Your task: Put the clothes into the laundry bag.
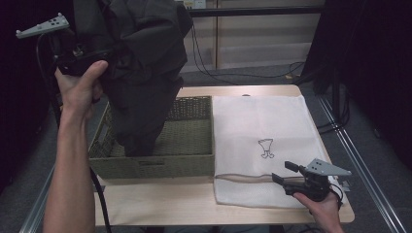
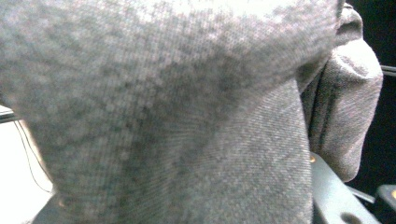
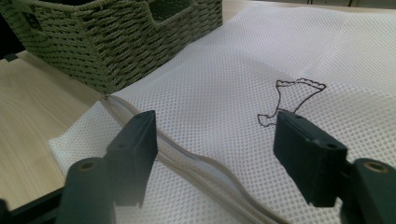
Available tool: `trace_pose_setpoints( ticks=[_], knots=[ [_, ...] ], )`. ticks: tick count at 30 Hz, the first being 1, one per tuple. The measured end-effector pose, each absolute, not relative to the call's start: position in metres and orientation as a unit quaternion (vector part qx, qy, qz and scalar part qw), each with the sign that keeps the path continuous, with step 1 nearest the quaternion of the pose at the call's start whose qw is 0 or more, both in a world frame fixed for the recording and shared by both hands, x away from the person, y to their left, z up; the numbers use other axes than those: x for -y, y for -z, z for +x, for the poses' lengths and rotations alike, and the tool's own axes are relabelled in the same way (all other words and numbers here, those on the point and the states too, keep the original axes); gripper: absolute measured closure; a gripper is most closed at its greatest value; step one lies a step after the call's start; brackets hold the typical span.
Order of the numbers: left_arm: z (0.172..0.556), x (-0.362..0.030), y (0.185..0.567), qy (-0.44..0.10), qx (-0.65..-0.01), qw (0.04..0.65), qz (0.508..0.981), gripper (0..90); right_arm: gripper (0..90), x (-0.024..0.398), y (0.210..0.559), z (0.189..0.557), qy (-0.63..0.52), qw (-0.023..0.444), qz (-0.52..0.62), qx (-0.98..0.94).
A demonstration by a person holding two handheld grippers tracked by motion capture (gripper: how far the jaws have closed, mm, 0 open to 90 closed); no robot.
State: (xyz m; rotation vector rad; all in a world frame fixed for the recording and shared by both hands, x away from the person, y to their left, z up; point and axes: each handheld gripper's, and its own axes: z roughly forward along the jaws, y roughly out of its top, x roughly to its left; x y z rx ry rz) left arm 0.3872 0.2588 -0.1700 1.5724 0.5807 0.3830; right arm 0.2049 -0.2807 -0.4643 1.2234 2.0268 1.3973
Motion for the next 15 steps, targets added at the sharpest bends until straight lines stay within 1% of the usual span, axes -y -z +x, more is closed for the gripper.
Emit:
trace_pose_setpoints(
  ticks=[1,2,3,4,15],
  knots=[
    [0.386,-0.258,0.167,-0.172,-0.254,0.651,0.694,64.6,37.8,0.282,0.464,0.206,-0.503,0.188,0.429,-0.726],
    [0.386,-0.258,0.167,-0.172,-0.254,0.651,0.694,64.6,37.8,0.282,0.464,0.206,-0.503,0.188,0.429,-0.726],
    [0.386,-0.258,0.164,-0.173,-0.251,0.651,0.695,64.6,43.2,0.282,0.462,0.207,-0.503,0.181,0.425,-0.731],
    [0.385,-0.257,0.162,-0.174,-0.252,0.653,0.693,64.6,44.5,0.281,0.462,0.207,-0.502,0.179,0.425,-0.732],
    [0.382,-0.252,0.141,-0.177,-0.244,0.660,0.688,64.6,47.0,0.277,0.459,0.218,-0.490,0.160,0.406,-0.754]
  ],
)
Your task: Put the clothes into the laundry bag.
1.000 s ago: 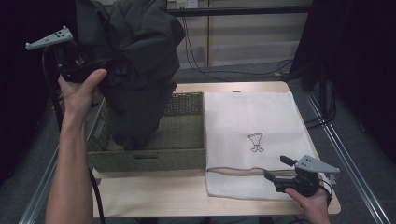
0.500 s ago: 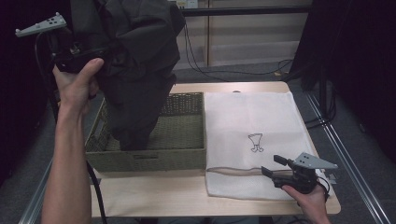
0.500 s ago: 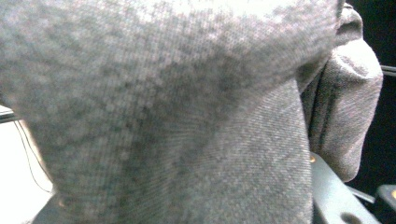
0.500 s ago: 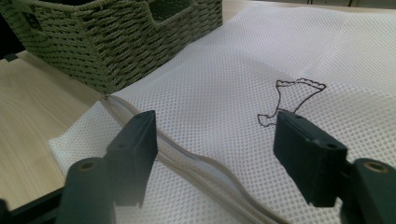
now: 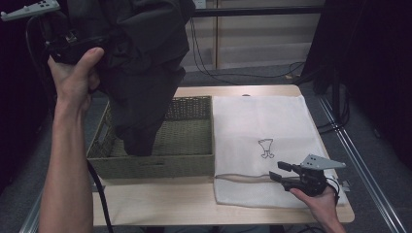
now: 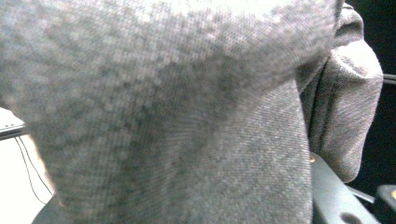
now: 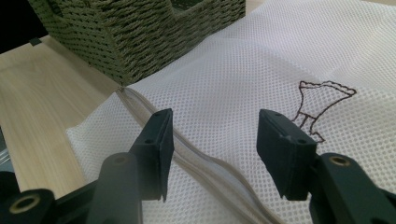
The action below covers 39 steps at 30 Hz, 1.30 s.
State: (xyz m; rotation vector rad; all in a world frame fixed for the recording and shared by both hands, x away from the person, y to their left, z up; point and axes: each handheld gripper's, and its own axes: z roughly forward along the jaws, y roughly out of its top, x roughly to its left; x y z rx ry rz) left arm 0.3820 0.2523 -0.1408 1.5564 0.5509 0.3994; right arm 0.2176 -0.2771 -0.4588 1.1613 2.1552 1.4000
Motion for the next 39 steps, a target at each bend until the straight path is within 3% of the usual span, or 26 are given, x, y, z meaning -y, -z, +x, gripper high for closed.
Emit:
trace_pose_setpoints(
  ticks=[5,8,24,36,39],
  knots=[
    [0.381,-0.250,0.133,-0.180,-0.240,0.665,0.684,64.7,49.4,0.278,0.458,0.224,-0.488,0.159,0.402,-0.758],
    [0.379,-0.248,0.124,-0.183,-0.234,0.666,0.684,64.6,55.2,0.279,0.461,0.230,-0.483,0.157,0.406,-0.760],
    [0.368,-0.246,0.094,-0.195,-0.223,0.677,0.674,64.7,58.7,0.283,0.485,0.242,-0.424,0.150,0.412,-0.792],
    [0.356,-0.246,0.069,-0.202,-0.213,0.686,0.665,64.6,43.0,0.273,0.503,0.248,-0.372,0.149,0.405,-0.822],
    [0.355,-0.247,0.067,-0.202,-0.214,0.686,0.665,64.7,44.9,0.270,0.505,0.247,-0.367,0.161,0.397,-0.825]
  ],
)
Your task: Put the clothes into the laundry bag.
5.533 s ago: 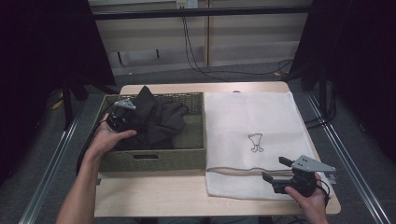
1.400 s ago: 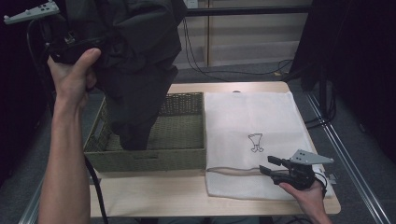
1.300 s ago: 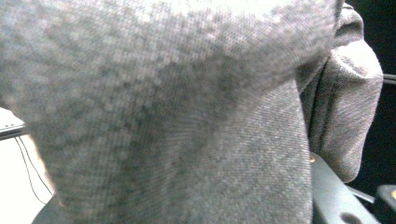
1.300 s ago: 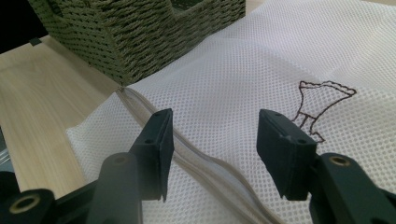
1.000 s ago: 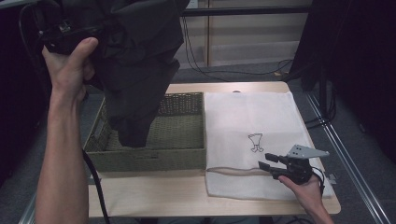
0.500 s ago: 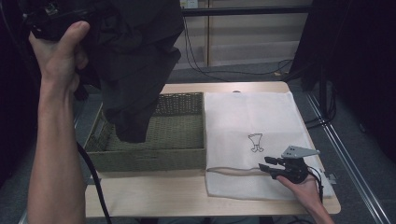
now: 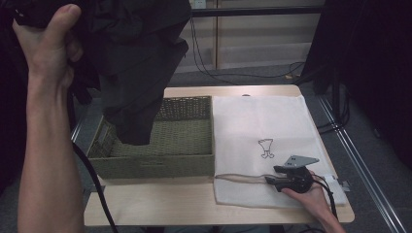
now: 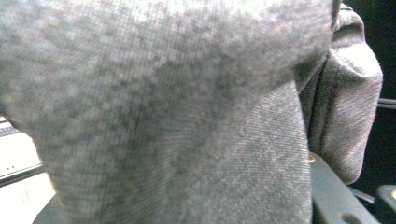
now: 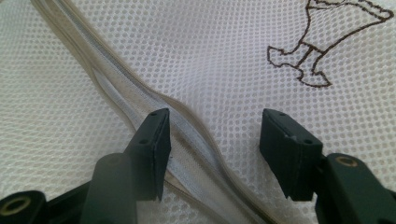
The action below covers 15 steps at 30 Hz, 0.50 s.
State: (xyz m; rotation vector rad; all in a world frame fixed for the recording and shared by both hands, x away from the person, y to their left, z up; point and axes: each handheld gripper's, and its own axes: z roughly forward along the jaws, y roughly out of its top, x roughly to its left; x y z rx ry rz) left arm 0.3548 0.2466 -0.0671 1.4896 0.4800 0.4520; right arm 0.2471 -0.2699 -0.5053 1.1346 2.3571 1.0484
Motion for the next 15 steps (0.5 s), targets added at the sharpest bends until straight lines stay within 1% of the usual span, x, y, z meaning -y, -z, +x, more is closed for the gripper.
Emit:
trace_pose_setpoints(
  ticks=[1,2,3,4,6,7,8,9,10,13,15],
  knots=[
    [0.354,-0.247,0.067,-0.202,-0.214,0.684,0.667,64.6,50.0,0.269,0.506,0.247,-0.366,0.170,0.397,-0.824],
    [0.354,-0.247,0.067,-0.202,-0.214,0.684,0.667,64.6,50.0,0.269,0.506,0.247,-0.366,0.170,0.397,-0.824],
    [0.352,-0.246,0.067,-0.204,-0.216,0.680,0.670,64.6,59.5,0.268,0.505,0.247,-0.366,0.169,0.399,-0.824],
    [0.352,-0.246,0.067,-0.204,-0.216,0.680,0.670,64.6,59.5,0.268,0.505,0.247,-0.366,0.169,0.399,-0.824],
    [0.349,-0.243,0.065,-0.210,-0.214,0.673,0.676,64.6,71.0,0.268,0.504,0.249,-0.362,0.169,0.406,-0.822],
    [0.349,-0.242,0.063,-0.206,-0.211,0.674,0.677,64.6,78.6,0.268,0.503,0.250,-0.364,0.164,0.404,-0.823],
    [0.349,-0.242,0.063,-0.206,-0.211,0.674,0.677,64.6,78.6,0.268,0.503,0.250,-0.364,0.164,0.404,-0.823],
    [0.349,-0.241,0.061,-0.205,-0.208,0.677,0.675,64.6,83.8,0.270,0.503,0.252,-0.364,0.156,0.404,-0.824],
    [0.349,-0.241,0.060,-0.202,-0.208,0.681,0.672,64.6,86.0,0.270,0.502,0.253,-0.362,0.156,0.404,-0.825],
    [0.348,-0.241,0.058,-0.199,-0.206,0.685,0.669,64.6,87.3,0.271,0.501,0.256,-0.368,0.147,0.407,-0.823],
    [0.347,-0.241,0.056,-0.202,-0.205,0.686,0.668,64.7,87.6,0.271,0.497,0.254,-0.377,0.153,0.407,-0.818]
  ],
)
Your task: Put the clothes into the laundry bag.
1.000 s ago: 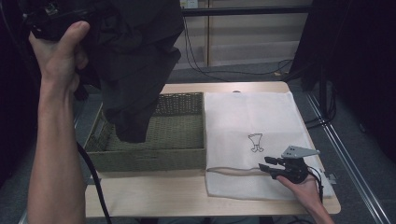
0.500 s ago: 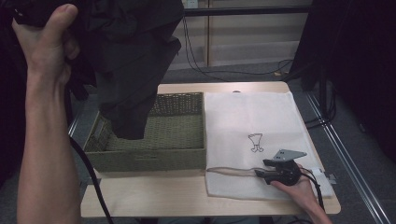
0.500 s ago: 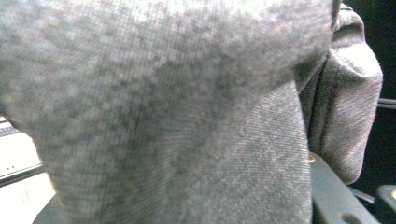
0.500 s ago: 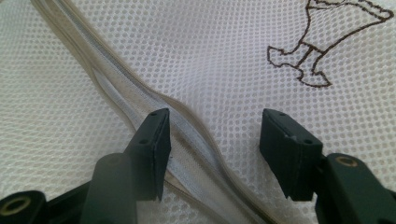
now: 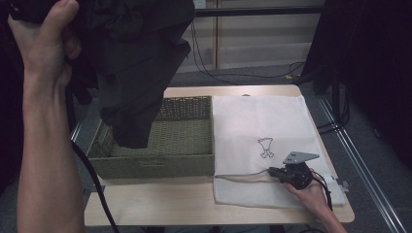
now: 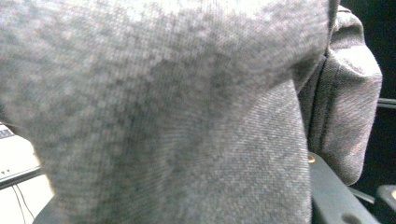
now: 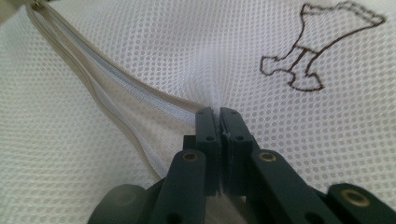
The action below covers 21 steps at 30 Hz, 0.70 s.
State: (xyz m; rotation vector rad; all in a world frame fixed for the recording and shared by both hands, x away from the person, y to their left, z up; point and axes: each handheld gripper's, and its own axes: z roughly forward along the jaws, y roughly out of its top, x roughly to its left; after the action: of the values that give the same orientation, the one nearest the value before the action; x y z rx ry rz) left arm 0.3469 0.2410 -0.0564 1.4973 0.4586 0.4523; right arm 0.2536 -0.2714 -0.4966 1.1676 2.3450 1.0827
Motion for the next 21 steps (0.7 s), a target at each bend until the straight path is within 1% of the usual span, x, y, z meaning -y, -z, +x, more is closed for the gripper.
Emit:
trace_pose_setpoints(
  ticks=[3,8,13,15,21],
  knots=[
    [0.346,-0.241,0.055,-0.199,-0.202,0.690,0.666,64.7,87.6,0.274,0.493,0.252,-0.395,0.151,0.409,-0.808],
    [0.341,-0.237,0.050,-0.200,-0.195,0.693,0.664,64.7,87.9,0.279,0.473,0.252,-0.441,0.164,0.406,-0.783],
    [0.338,-0.237,0.046,-0.198,-0.193,0.697,0.661,64.7,87.9,0.282,0.462,0.252,-0.462,0.173,0.404,-0.771],
    [0.336,-0.239,0.046,-0.190,-0.189,0.705,0.656,64.7,87.9,0.285,0.456,0.252,-0.473,0.177,0.403,-0.763],
    [0.330,-0.238,0.044,-0.192,-0.181,0.709,0.654,64.7,88.2,0.286,0.443,0.254,-0.492,0.184,0.394,-0.754]
  ],
)
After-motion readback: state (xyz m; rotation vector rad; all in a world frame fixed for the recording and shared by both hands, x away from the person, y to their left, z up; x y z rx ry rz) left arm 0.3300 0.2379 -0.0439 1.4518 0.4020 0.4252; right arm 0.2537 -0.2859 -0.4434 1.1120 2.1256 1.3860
